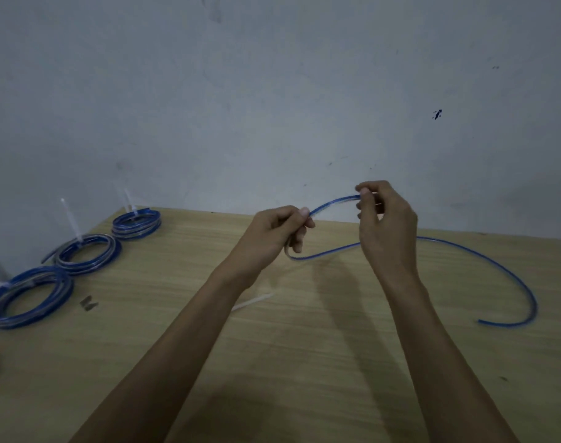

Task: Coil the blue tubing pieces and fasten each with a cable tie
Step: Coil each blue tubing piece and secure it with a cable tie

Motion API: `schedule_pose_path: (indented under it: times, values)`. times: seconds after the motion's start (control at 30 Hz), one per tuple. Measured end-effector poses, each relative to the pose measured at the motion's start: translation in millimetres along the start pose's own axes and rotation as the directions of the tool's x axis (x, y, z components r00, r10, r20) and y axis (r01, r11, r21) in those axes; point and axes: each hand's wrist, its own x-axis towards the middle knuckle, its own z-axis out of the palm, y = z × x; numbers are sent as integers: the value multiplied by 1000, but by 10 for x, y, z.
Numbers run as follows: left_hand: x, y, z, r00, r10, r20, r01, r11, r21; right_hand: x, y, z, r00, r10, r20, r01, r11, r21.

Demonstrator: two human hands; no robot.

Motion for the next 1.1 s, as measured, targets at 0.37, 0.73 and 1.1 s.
schedule_pose_path:
  times: [0.37,0.73,1.1]
  values:
    - [37,146,-131,988,-151,-16,144,963,-226,-91,155,144,989,-147,18,146,952,-270]
    - [47,152,-167,979,-204,17,194,896,-399,-131,169,107,967,52,250,33,945,-326]
    - [108,165,-267,962,-199,-187,46,794,-607,-258,-60,280,844,-23,536,40,999,-20]
